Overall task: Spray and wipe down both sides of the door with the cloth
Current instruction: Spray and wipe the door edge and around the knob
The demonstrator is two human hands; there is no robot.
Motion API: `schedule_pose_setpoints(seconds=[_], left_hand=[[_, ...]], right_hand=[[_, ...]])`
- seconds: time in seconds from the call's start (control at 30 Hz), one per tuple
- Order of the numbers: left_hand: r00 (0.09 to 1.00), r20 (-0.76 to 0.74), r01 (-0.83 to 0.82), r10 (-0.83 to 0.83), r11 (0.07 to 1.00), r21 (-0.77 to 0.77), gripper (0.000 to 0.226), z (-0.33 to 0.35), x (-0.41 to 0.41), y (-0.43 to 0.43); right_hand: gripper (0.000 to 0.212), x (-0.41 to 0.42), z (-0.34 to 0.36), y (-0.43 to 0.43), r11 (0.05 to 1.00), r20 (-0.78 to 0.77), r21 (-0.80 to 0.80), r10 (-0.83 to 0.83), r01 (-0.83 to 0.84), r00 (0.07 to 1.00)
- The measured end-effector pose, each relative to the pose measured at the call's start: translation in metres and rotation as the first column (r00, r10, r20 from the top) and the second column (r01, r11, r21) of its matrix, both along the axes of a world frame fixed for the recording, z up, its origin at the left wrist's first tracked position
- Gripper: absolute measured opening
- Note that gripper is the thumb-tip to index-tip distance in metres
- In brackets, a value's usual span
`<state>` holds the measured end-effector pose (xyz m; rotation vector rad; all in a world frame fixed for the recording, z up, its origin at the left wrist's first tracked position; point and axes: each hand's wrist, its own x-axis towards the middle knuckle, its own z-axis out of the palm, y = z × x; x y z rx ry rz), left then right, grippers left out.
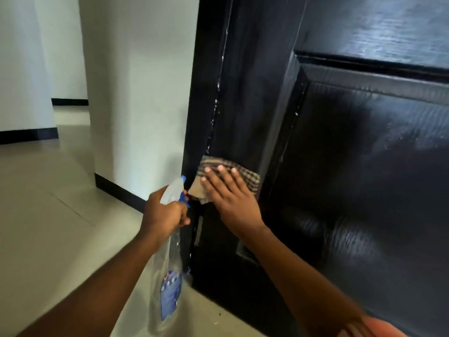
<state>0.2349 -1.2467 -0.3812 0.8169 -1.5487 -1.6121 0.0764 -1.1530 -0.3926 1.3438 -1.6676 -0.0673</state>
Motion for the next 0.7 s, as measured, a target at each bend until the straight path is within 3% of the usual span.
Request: schedule_pose_setpoints(seconds=[0.1, 0.23, 0.27, 0.33, 0.43, 0.53, 0.6, 0.7], left_hand=[[0.999, 0.032, 0.03, -0.029, 0.999, -0.016, 0.035, -0.001, 0.011, -0.001], [0.992, 0.085, 0.105, -0.098, 0.991, -0.085, 0.035, 0.013, 0.009, -0.008], [0.99, 0.084, 0.121, -0.114, 0.988, -0.093, 0.036, 0.02, 0.006, -0.009], [0.985, 0.063, 0.168, -0.162, 0.98, -0.105, 0.036, 0.038, -0.004, -0.008], [0.977, 0.016, 0.211, -0.21, 0.97, -0.123, 0.037, 0.066, -0.016, -0.008], [0.973, -0.045, 0.22, -0.227, 0.967, -0.129, 0.038, 0.085, -0.029, -0.01], [0.968, -0.074, 0.229, -0.241, 0.963, -0.14, 0.039, 0.097, -0.032, -0.005], [0.964, -0.094, 0.23, -0.248, 0.958, -0.172, 0.038, 0.109, -0.034, 0.004]], right_hand=[[0.058, -0.014, -0.007, -0.016, 0.96, -0.08, 0.154, -0.225, 0.235, 0.971], [0.064, -0.028, 0.036, -0.005, 0.915, -0.216, 0.359, -0.109, 0.183, 0.97], [0.065, -0.031, 0.067, -0.002, 0.928, -0.218, 0.336, -0.091, 0.162, 0.972], [0.067, -0.039, 0.148, 0.003, 0.98, -0.222, 0.143, -0.105, 0.139, 0.97], [0.062, -0.045, 0.263, 0.015, 0.97, -0.229, -0.116, -0.235, 0.213, 0.945], [0.06, -0.046, 0.288, 0.013, 0.958, -0.21, -0.196, -0.251, 0.211, 0.945], [0.063, -0.048, 0.257, 0.008, 0.978, -0.267, -0.116, -0.199, 0.174, 0.943], [0.067, -0.05, 0.2, 0.014, 0.961, -0.339, 0.243, -0.041, 0.13, 0.94]])
